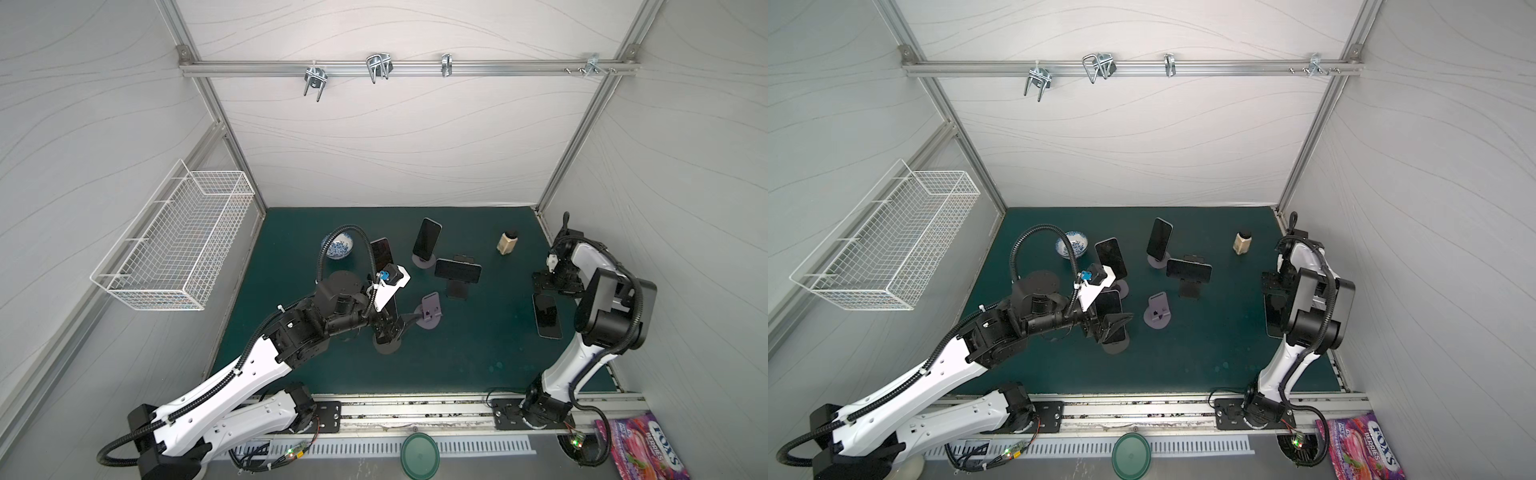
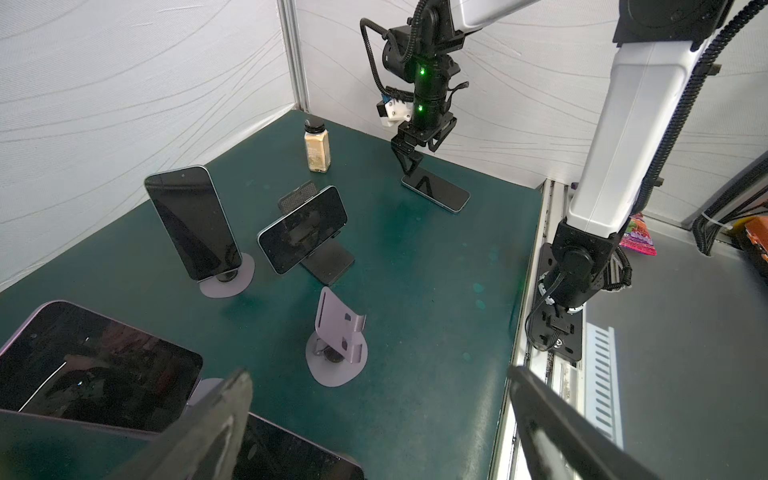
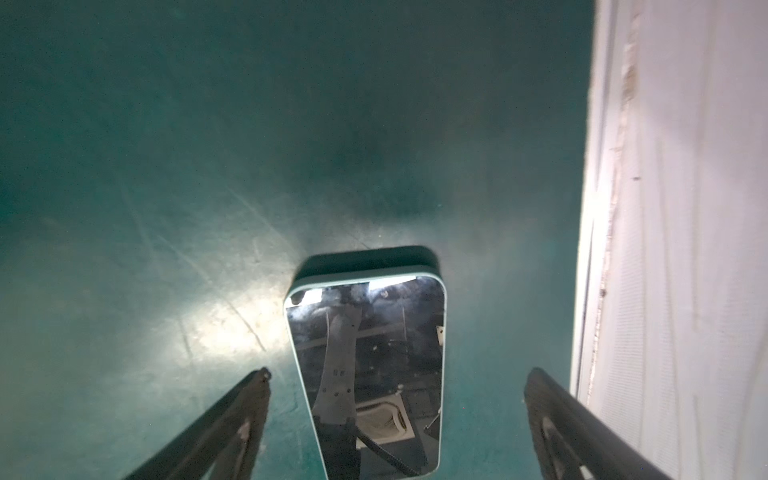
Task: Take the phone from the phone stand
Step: 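Lower the light-blue phone flat onto the table and open the right gripper, then raise the right gripper toward the pink phone while the left gripper moves above it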
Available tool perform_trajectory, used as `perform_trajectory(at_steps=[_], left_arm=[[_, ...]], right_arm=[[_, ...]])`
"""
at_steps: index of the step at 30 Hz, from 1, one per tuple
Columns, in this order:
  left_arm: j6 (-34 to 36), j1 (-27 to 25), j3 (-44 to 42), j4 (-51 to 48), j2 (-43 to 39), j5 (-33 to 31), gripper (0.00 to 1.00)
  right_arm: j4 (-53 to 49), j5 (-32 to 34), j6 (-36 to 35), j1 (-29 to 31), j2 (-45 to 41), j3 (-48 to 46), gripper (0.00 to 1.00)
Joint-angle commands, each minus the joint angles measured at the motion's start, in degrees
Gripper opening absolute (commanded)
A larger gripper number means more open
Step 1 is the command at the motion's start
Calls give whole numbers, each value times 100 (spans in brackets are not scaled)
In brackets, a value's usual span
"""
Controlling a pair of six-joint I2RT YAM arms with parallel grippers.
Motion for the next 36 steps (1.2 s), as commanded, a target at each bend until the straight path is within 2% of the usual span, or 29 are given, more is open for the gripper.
perform_trajectory(at_steps=[1,11,17,25,28,32,36], left_arm=[[17,-18,258,140,-65,3,97],[-179,-16,376,147,77,-83,97],[-268,-16,584,53,235,-264,95],[-644,-17,956,-345,408,-1028,93],[-1108,-18,1133,-673,449,-1651,91],[-1736,-17,1296,-1406,399,-2340,87],[-2235,-21,1184,-1822,163,-2762,87]], right_arm=[[-134,-158,85,2,-398,215,97],[-236,-560,412,411,-1400,660,97],[-85,-1319,754,798,-2203,596,95],[358,-1883,1694,1896,-3460,-186,90],[530,-2003,2108,2422,-3859,-478,88],[909,-1691,2621,3390,-4482,-839,84],[1022,-1314,2926,4443,-4823,-930,84]])
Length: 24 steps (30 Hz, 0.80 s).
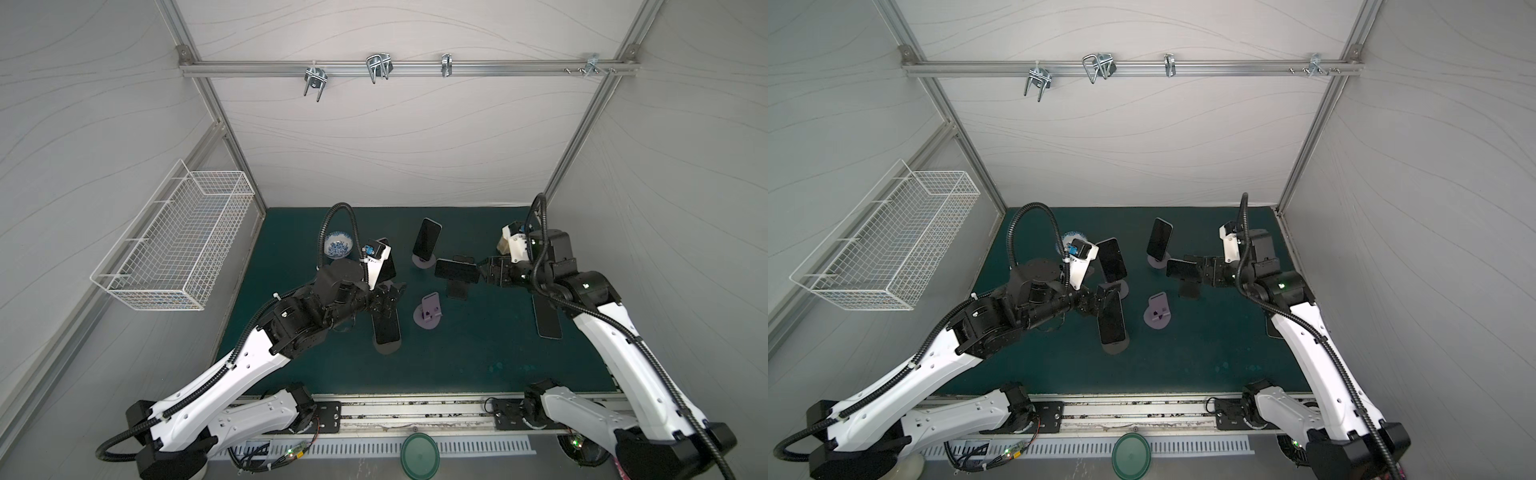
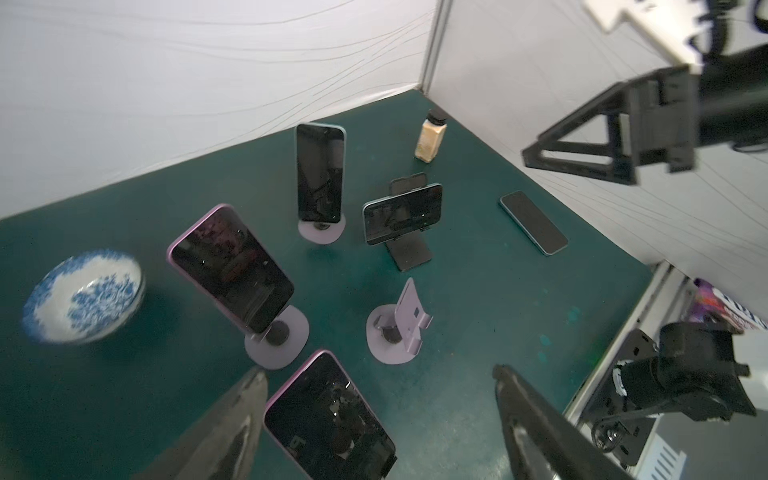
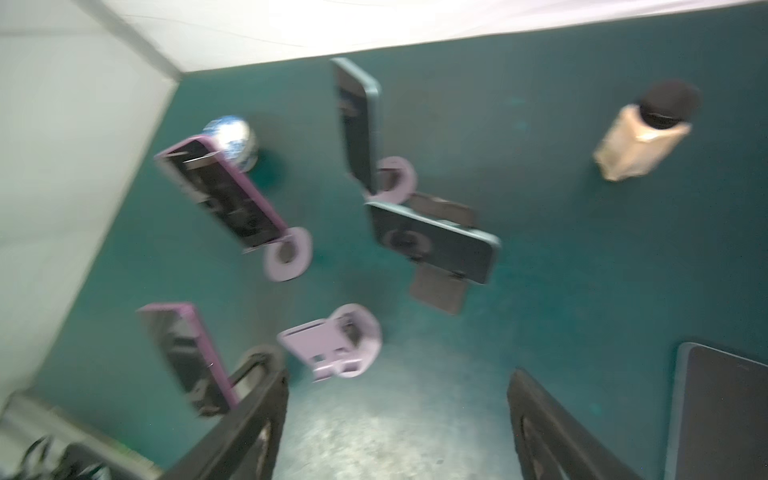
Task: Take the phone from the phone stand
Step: 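Raise the right gripper toward the pink phone while the left gripper moves above it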
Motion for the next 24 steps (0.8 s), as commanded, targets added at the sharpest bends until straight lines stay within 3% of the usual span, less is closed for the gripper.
perform_trajectory(at_steps=[1,6,13,24], left_arm=[[-687,-15,108,-569,-235,-698,87],[-999,-18,123,-925,-423,-1215,87],[-1254,-18,219,-1378,-479,-1363,88],[-1388,-16,-40,-1684,-645,-1389,89]], right_arm=[[280,415,429,766,-242,0,84],[255,1010,453,2088,-22,97,83],[791,777,332,3077,221,203,86],[956,842,429,3875,396,292,87]])
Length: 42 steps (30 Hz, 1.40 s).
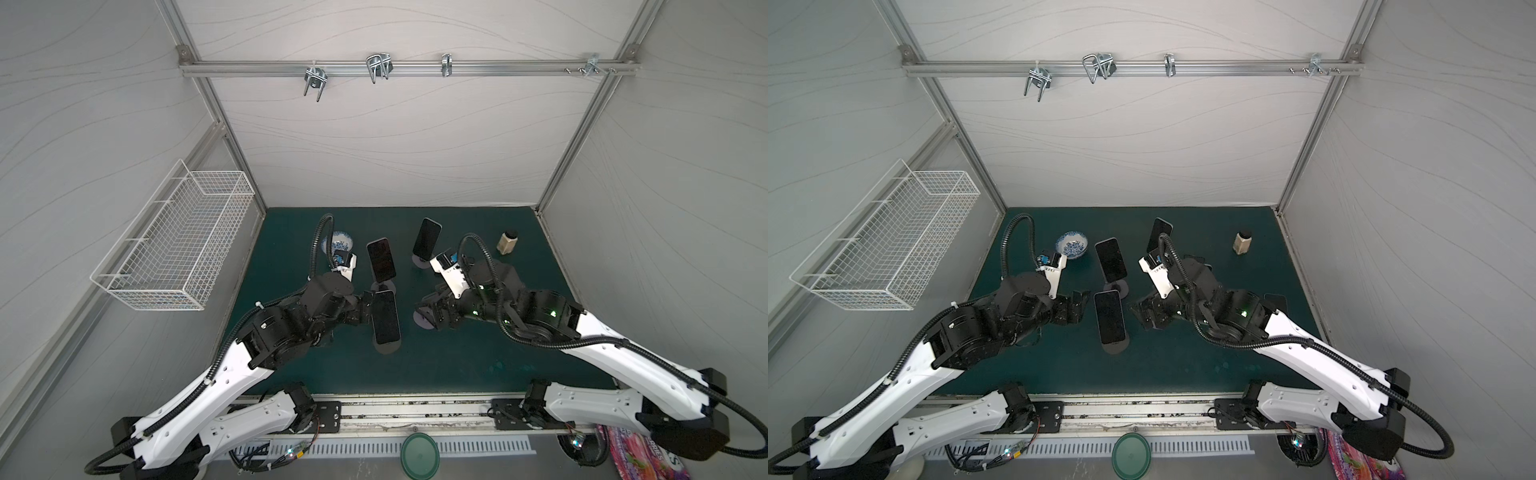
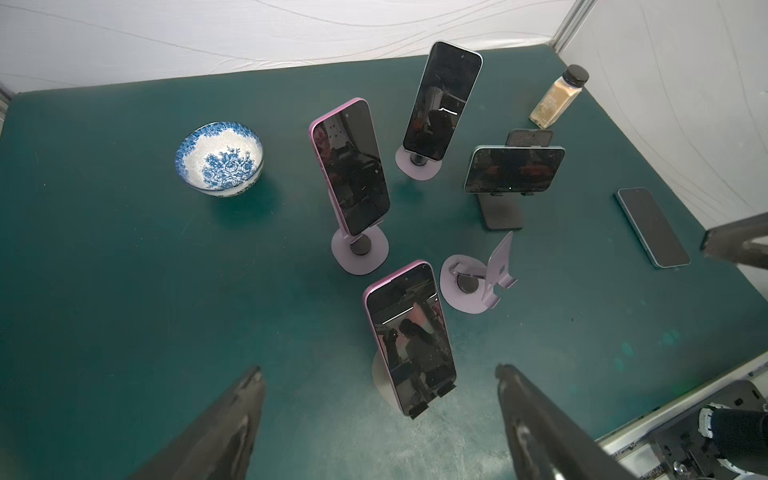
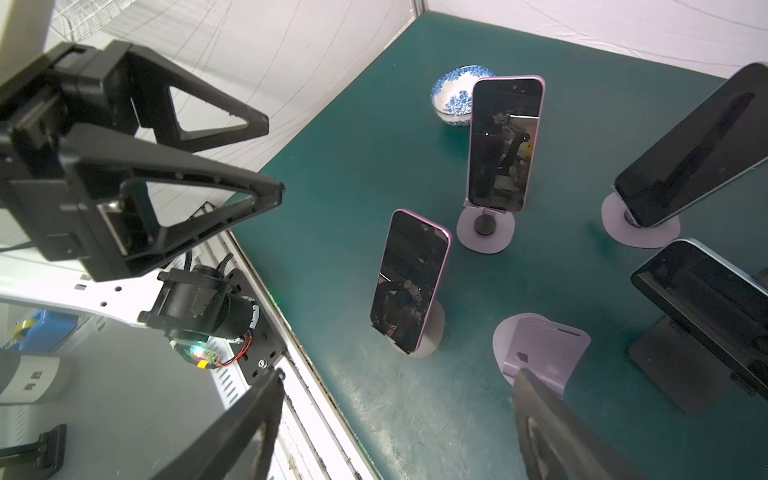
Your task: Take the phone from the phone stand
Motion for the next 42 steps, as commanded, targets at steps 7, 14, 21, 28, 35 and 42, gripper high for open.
perform_trajectory(at_steps=[7,14,21,28,35,42], left_arm=[[-303,-15,-225,-36,-217,-14,88],[-361,-17,-402,-78,-178,-12,88],[-863,-15,-525,-151,-8,-252,88],[-1192,-22,-655,-284,12,-374,88],[-1239,-15,-701,-240,107,-459,93],[-1753,-17,-864,-71,139,-395,99]], right_arm=[[-66,60,-14,160,215,327,88],[-172,149,-172,160,244,322,89],[-203,209,-297,160,332,298,90],[-301,113,-410,160,638,343,90],[-420,380,-552,160,914,483,90],[-804,750,-210,60,969,731,99]])
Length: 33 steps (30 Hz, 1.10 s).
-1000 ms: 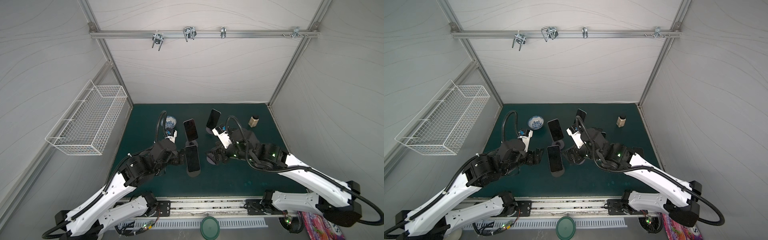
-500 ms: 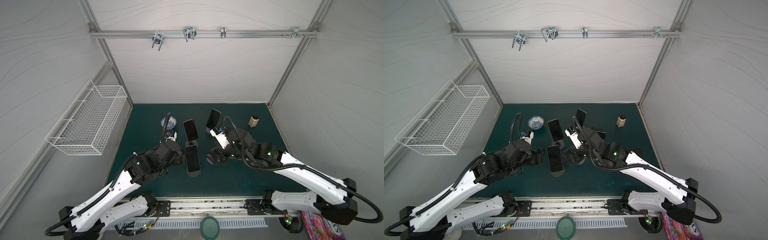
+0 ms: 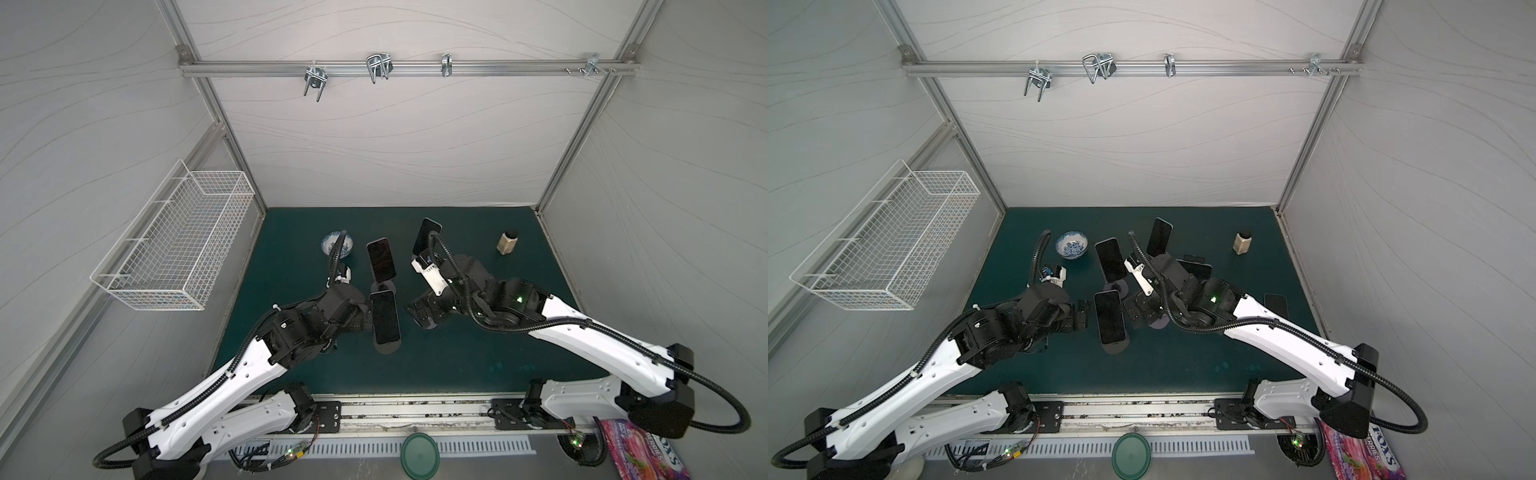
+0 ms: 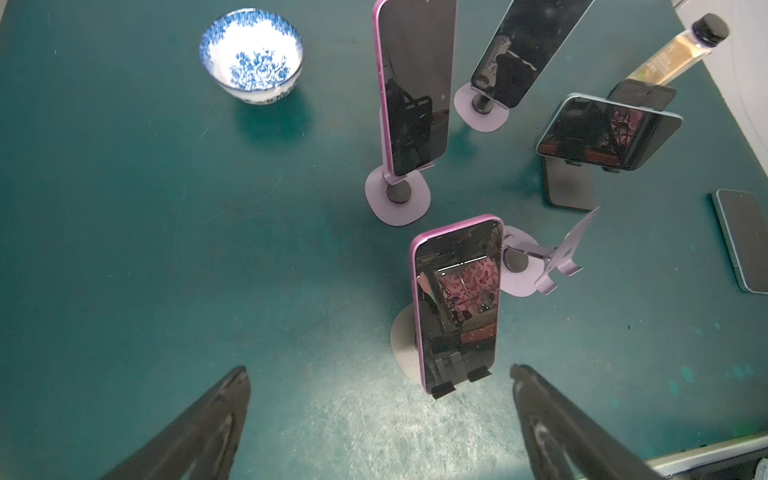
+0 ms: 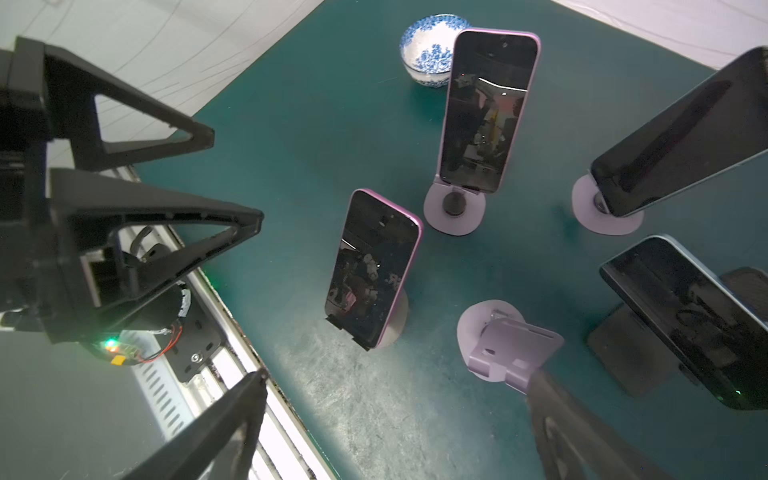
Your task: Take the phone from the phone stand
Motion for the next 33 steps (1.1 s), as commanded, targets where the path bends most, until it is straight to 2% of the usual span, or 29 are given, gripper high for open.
perform_trajectory(at_steps=[1,5,13,21,33], left_arm=[[-469,-19,-50,159,37,-108,99],[-639,-19,36,3,199,-95,99],[-698,-21,112,-135,398,36,99],[-732,-22,39,-163,312,131,99],[-981,-23,-84,9,291,285,99]], right_arm=[[-418,50,255,-120,21,264,99],[-751,-411,676,-417,93,397,99],[-901,-195,1205,-568,26,276,99],[-847,-658,1502,-574,70,267,99],[-931,-599,1614,-577,-129,201,99]])
